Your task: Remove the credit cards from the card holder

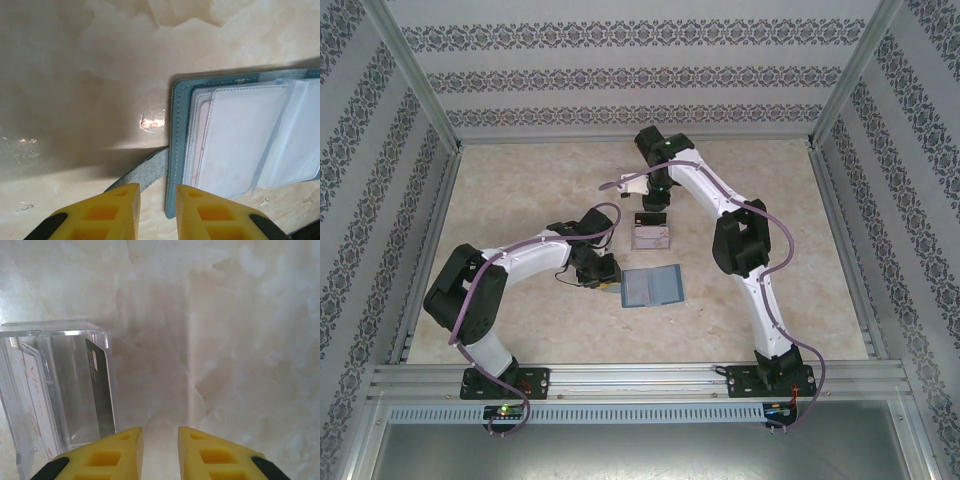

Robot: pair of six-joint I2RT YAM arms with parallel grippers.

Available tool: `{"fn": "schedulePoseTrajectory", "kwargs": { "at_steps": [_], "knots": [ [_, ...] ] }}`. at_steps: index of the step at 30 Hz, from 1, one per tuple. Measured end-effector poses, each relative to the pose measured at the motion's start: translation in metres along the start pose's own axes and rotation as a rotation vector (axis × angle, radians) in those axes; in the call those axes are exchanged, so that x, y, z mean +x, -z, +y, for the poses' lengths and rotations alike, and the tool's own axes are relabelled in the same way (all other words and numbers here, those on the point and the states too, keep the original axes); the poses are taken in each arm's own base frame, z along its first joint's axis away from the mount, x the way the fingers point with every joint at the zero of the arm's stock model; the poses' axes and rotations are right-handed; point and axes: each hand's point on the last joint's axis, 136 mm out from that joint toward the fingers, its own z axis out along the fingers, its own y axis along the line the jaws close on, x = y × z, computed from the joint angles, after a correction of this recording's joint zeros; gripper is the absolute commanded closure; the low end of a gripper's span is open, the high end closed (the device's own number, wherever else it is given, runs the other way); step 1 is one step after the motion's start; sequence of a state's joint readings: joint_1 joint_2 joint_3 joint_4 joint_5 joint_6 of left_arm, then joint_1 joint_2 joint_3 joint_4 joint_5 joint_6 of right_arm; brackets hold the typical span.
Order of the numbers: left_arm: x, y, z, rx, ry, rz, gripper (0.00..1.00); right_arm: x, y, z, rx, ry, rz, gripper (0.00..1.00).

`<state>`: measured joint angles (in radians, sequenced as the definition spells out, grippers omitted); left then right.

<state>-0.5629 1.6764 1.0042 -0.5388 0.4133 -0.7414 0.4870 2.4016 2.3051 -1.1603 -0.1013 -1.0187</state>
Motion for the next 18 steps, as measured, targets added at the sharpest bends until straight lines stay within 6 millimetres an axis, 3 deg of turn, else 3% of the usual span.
{"fn": "schedulePoseTrajectory", "kwargs": {
  "at_steps": [18],
  "knots": [
    [0.0005, -0.0003, 0.0006, -0.001, 0.001, 0.002, 0.75, 0.0019, -0.0087, 0.0013, -0.004, -0.004, 0.003, 0.73]
  ]
}}
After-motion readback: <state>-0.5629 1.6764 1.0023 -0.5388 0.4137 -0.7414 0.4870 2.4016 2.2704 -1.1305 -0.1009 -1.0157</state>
